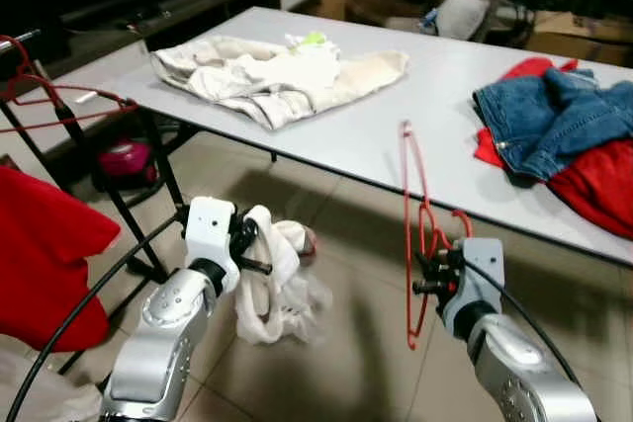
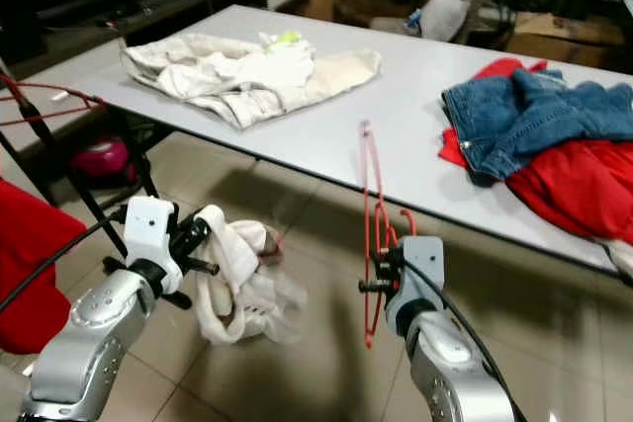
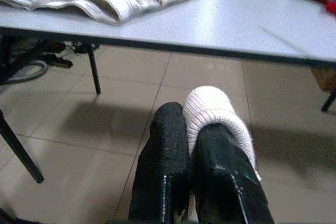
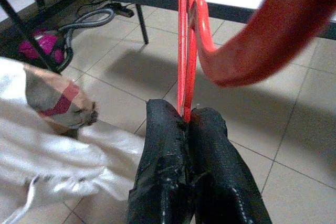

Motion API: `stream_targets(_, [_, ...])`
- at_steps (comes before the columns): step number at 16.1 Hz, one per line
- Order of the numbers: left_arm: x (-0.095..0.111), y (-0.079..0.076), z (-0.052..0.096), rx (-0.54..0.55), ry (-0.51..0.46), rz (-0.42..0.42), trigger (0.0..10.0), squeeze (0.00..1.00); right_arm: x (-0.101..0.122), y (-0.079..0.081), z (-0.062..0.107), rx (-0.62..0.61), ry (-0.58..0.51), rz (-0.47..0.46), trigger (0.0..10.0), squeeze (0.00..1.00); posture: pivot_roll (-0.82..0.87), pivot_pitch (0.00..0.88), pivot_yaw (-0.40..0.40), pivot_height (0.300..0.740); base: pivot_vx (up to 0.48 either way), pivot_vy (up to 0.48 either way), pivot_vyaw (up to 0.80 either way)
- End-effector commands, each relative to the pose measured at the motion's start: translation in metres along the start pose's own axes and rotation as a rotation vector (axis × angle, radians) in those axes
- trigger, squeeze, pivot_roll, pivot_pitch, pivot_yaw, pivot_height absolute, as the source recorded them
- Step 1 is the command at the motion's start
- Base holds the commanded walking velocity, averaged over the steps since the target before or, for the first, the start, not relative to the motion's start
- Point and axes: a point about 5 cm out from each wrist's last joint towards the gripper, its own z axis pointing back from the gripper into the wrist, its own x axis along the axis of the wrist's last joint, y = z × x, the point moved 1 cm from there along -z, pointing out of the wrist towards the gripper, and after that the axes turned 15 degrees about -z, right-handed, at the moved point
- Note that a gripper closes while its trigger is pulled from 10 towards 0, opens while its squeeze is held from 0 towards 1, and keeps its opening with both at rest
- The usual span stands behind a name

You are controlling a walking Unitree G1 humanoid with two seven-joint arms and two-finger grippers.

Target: Hang hanger

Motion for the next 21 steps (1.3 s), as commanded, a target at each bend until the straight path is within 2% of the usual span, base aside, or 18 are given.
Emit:
stream_targets(1, [0.007,0.001,-0.004,-0.002,-0.027,-0.022,10.0,0.0,0.003,-0.003,0.001,-0.016,-0.013,0.0,10.0,0.0,-0.07,0.0,0.063,0.74,0.0,0.0,-0.8])
stream_targets(3, [0.01,0.001,-0.005,-0.007,-0.036,-0.047,10.0,0.0,0.007,0.0,-0.001,-0.005,-0.019,0.03,10.0,0.0,-0.07,0.0,0.05,0.74,0.0,-0.48,-0.8])
stream_targets(5, [0.006,0.001,-0.005,0.002,-0.026,-0.024,10.0,0.0,0.011,0.002,-0.001,0.0,-0.025,0.036,10.0,0.0,-0.08,0.0,0.054,0.74,0.0,-0.48,-0.8])
stream_targets(6, [0.008,-0.006,-0.005,-0.013,-0.027,-0.002,10.0,0.0,0.015,0.003,0.003,0.004,-0.028,0.04,10.0,0.0,-0.07,0.0,0.053,0.74,0.0,0.0,-0.8])
stream_targets(7, [0.009,-0.006,-0.004,-0.011,-0.03,0.003,10.0,0.0,0.015,0.005,0.004,0.019,-0.024,0.037,10.0,0.0,-0.08,0.0,0.054,0.74,0.0,0.0,-0.8])
stream_targets(11, [0.02,-0.003,-0.003,-0.022,-0.089,-0.011,10.0,0.0,0.028,0.02,0.009,0.171,-0.059,0.088,10.0,0.0,-0.07,0.0,0.044,0.74,0.0,0.0,-0.2])
stream_targets(13, [0.035,0.007,-0.006,0.008,-0.142,0.024,10.0,0.0,0.042,0.036,0.012,0.328,-0.075,0.182,10.0,0.0,-0.08,0.0,0.049,0.74,0.163,0.0,0.0])
stream_targets(17, [0.058,0.023,-0.016,0.046,-0.186,0.005,10.0,0.0,0.056,0.043,0.018,0.408,-0.088,0.285,10.0,0.0,-0.09,0.0,0.053,0.74,0.349,0.0,0.0])
stream_targets(19, [0.066,0.027,-0.018,0.05,-0.206,-0.003,10.0,0.0,0.056,0.045,0.017,0.412,-0.096,0.269,10.0,0.0,-0.09,0.0,0.052,0.74,0.371,0.0,0.0])
stream_targets(21, [0.079,0.037,-0.022,0.061,-0.237,-0.019,10.0,0.0,0.07,0.049,0.015,0.396,-0.172,0.187,10.0,0.0,-0.08,0.0,0.044,0.74,0.381,0.0,0.0])
